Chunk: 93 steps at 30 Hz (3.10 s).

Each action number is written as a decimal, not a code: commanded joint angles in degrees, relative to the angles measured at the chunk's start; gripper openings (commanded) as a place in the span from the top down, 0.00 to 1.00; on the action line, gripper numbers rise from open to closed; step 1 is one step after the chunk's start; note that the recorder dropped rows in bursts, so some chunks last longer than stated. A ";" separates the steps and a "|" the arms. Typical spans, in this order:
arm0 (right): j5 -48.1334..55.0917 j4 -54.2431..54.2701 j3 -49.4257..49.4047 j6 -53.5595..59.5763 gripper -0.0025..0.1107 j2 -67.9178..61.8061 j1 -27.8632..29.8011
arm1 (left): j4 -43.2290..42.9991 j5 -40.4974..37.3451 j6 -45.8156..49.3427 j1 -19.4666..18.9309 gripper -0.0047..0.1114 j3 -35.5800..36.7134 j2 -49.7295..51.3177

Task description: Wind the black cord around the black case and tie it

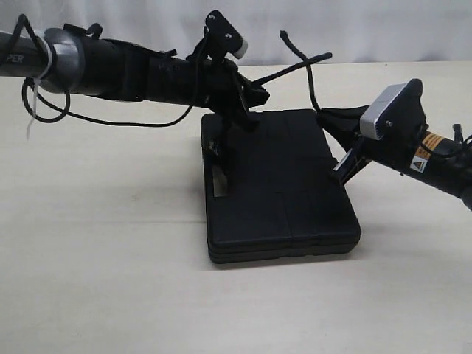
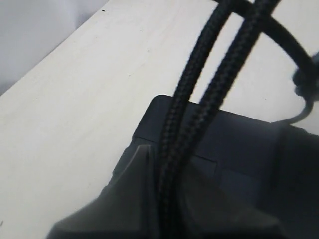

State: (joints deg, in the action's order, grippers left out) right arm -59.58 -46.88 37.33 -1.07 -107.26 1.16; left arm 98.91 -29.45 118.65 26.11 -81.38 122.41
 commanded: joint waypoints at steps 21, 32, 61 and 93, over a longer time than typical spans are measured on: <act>0.79 -7.23 -0.09 1.07 0.94 0.83 0.02 | 0.70 -4.69 -8.33 -6.36 0.96 0.01 -0.06; -1.88 -6.03 -0.09 0.56 0.94 0.83 0.02 | -2.33 -9.46 -4.57 -6.07 0.96 0.01 -0.06; -5.30 -4.77 -0.09 -0.30 0.94 0.83 0.02 | -21.78 -19.80 4.16 -3.47 0.42 0.01 -0.06; -4.89 -7.13 -0.09 -0.30 0.94 0.83 0.02 | 1.04 -18.25 4.16 2.92 0.56 -4.31 -0.05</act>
State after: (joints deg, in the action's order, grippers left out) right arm -63.94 -53.28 37.33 -1.06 -106.78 1.16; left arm 99.21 -47.26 121.02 28.81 -85.10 122.66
